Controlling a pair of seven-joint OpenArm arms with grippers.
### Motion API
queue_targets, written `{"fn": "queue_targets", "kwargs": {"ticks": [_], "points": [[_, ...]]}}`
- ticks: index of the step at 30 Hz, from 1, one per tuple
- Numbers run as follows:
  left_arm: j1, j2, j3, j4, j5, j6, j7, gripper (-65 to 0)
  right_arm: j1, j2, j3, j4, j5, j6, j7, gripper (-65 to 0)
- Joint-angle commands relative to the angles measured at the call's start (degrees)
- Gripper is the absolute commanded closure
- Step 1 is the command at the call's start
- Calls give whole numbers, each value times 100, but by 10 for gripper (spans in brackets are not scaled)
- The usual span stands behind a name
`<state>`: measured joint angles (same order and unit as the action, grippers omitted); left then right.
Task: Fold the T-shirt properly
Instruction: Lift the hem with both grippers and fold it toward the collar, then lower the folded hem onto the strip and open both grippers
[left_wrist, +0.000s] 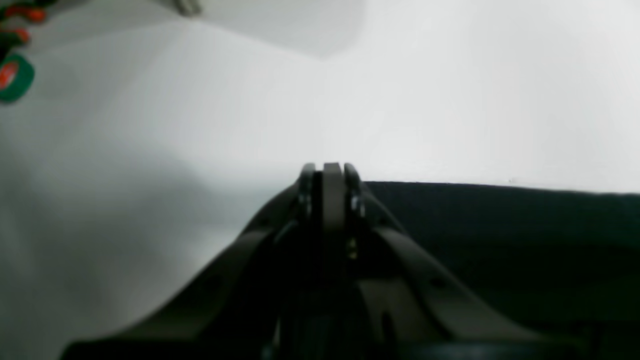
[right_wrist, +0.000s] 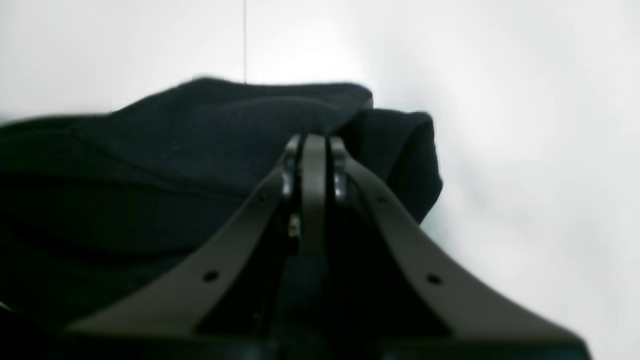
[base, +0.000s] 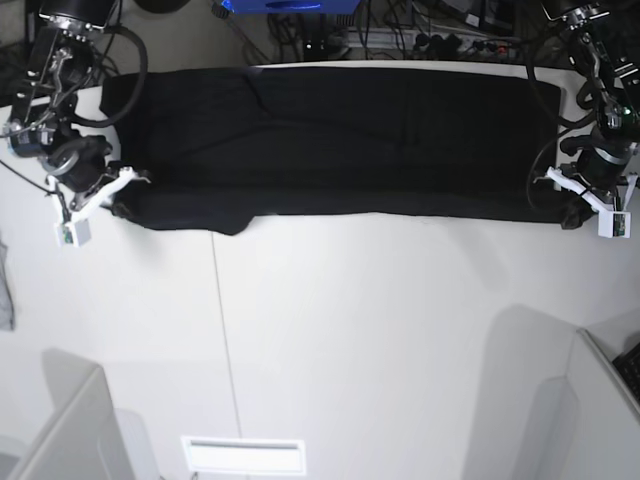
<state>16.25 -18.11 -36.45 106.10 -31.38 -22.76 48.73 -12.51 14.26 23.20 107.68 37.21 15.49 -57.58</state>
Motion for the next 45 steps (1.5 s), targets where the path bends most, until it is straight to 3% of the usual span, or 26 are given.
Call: {"fn": "queue_targets", "kwargs": {"ticks": [1, 9, 20, 28, 31, 41, 45], "points": [[6, -101, -52, 93, -32, -14, -121, 0, -10, 82, 32, 199, 63, 21, 127, 0], [208, -101, -52, 137, -32, -14, -121, 0, -292, 82, 32, 472, 63, 12, 101, 0], [366, -101, -52, 357, -23, -14, -121, 0, -283, -147, 796, 709, 63, 29, -778, 0], [533, -101, -52, 330, 3, -14, -121, 0, -599, -490, 788, 692, 63, 29, -787, 0], [612, -101, -52, 321, 3, -14, -139, 0, -749, -754, 823, 709, 63, 29, -787, 0], [612, -101, -34, 304, 21, -14, -139, 0, -942, -771, 832, 692, 46, 29, -787, 0], [595, -92, 1, 304, 619, -14, -130, 0, -942, -762, 840, 683, 37, 29, -787, 0]]}}
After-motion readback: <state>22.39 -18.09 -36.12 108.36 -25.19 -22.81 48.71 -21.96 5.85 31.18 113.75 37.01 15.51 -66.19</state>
